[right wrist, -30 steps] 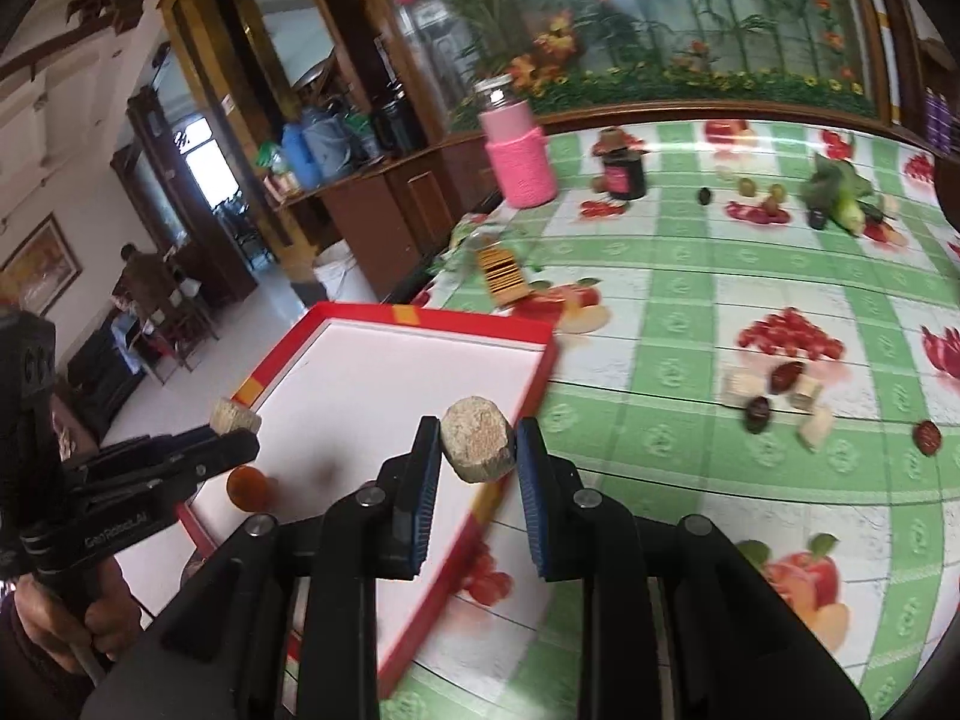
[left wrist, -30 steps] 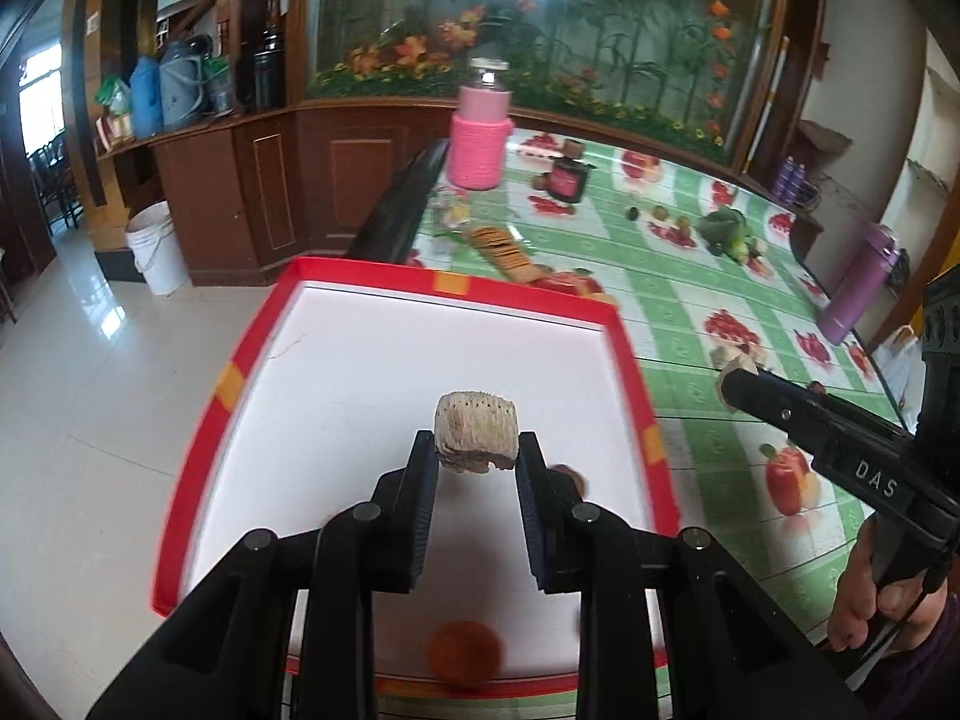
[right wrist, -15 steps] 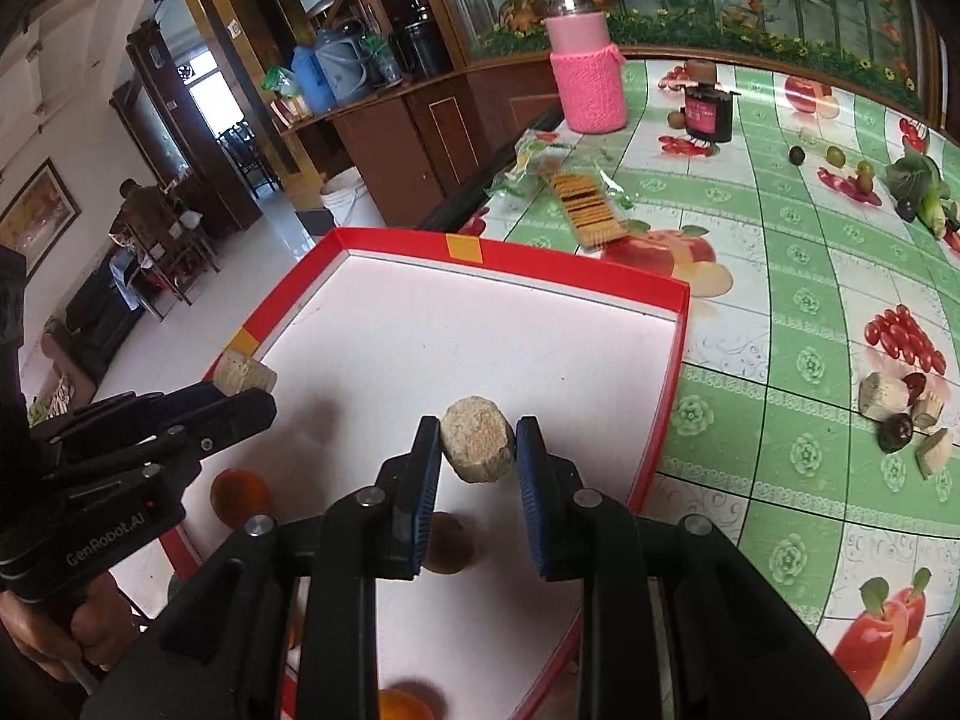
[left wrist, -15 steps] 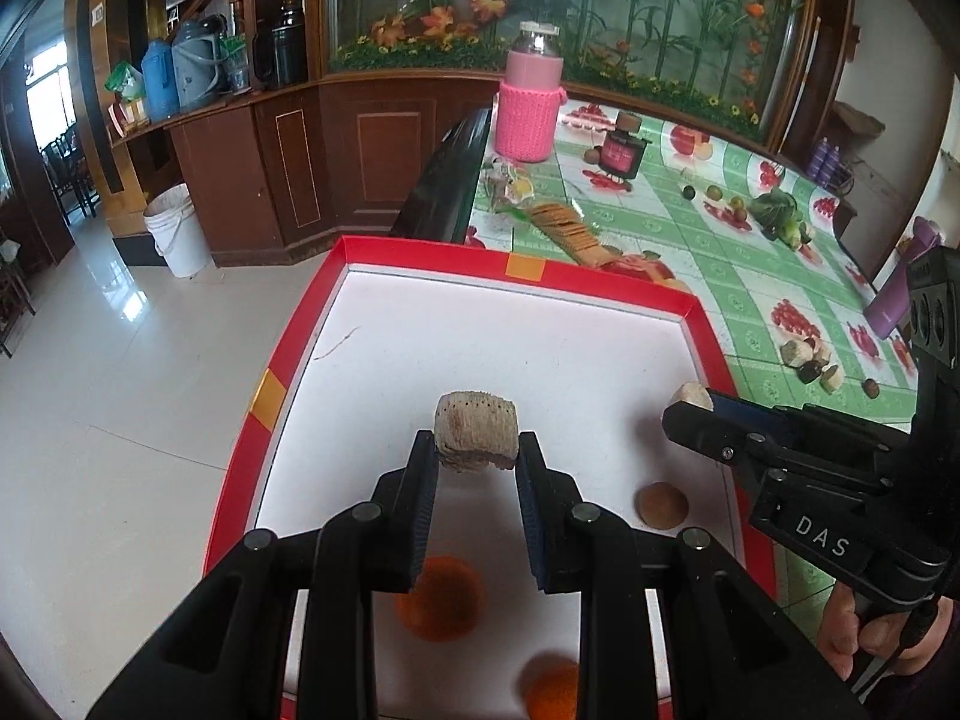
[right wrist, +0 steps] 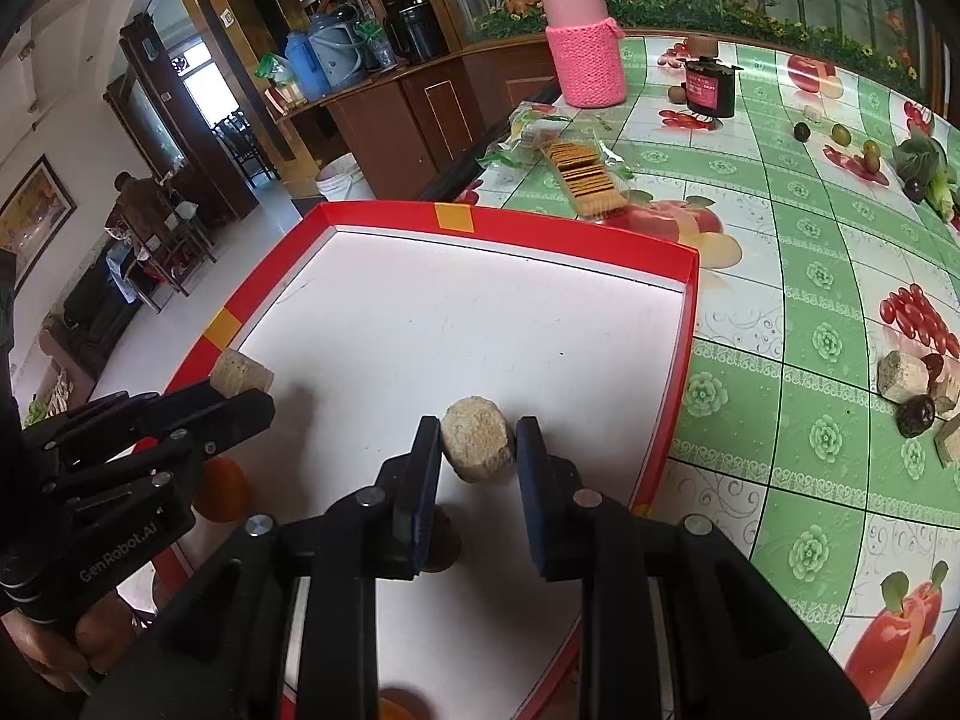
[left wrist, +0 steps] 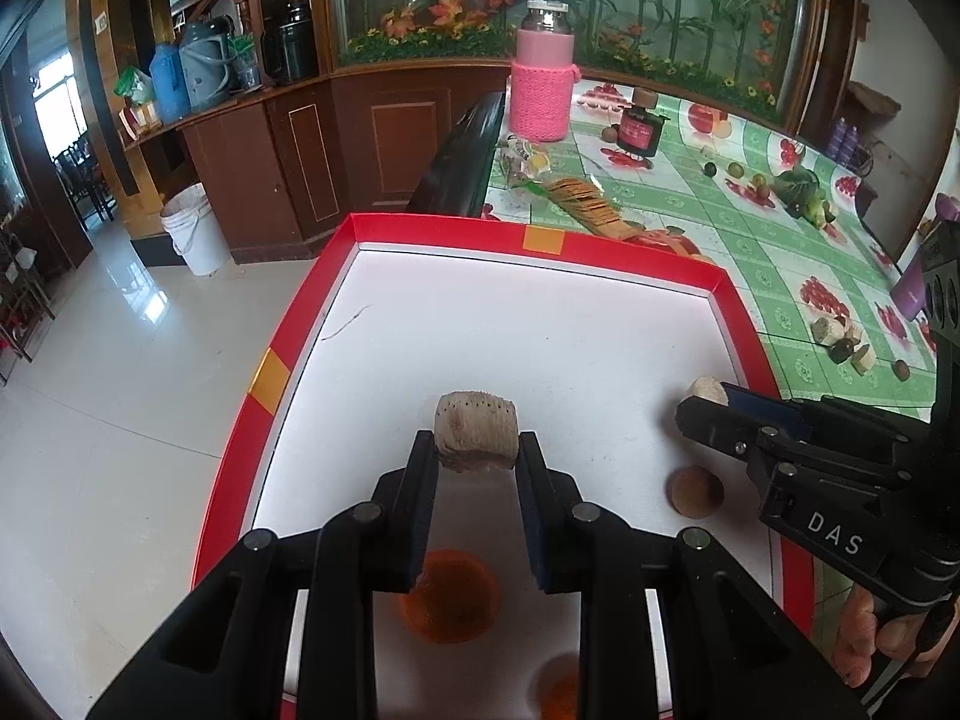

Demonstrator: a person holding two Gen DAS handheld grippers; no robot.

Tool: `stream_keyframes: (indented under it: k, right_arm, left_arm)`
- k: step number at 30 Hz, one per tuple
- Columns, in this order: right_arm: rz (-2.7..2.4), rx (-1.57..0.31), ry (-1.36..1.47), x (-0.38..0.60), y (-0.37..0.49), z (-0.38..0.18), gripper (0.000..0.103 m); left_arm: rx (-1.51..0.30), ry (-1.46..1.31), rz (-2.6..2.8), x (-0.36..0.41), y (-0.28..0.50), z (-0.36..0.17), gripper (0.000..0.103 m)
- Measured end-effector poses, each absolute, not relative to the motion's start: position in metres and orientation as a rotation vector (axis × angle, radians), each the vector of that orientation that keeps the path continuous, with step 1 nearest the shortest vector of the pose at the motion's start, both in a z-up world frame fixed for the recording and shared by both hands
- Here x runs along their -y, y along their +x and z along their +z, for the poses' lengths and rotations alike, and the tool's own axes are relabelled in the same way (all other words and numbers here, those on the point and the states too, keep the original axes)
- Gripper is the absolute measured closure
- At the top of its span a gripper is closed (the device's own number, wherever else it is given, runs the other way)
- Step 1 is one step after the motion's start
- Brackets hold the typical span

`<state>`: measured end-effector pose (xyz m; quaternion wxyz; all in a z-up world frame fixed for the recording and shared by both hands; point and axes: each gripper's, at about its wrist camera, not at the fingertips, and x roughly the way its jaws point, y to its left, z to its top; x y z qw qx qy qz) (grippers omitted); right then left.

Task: Organize fruits
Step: 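Carry the round cake and the cube over the white tray, then open the right tool to drop the round cake while the left tool releases the cube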

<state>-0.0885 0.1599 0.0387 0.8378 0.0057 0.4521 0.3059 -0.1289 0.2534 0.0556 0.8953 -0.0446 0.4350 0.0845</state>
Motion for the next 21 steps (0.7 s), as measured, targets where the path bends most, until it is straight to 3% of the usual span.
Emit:
stream_keyframes:
  k: [10,12,14,17,21]
  right_arm:
    - [0.625,-0.996,0.005,-0.163,-0.084,0.03,0.075]
    - [0.615,-0.998,0.002,-0.163,-0.085,0.03,0.07]
    - [0.627,-1.008,0.022,-0.16,-0.086,0.031,0.065]
    - [0.633,-0.982,0.052,-0.152,-0.092,0.038,0.055]
    - [0.641,-0.914,0.072,-0.136,-0.105,0.052,0.05]
  left_arm:
    - [-0.927,-0.073,0.208,-0.251,-0.13,0.046,0.077]
    - [-0.928,-0.079,0.217,-0.253,-0.131,0.045,0.072]
    - [-0.923,-0.079,0.235,-0.255,-0.134,0.046,0.056]
    - [-0.907,-0.064,0.254,-0.253,-0.141,0.049,0.044]
    - [-0.876,-0.058,0.254,-0.245,-0.152,0.056,0.034]
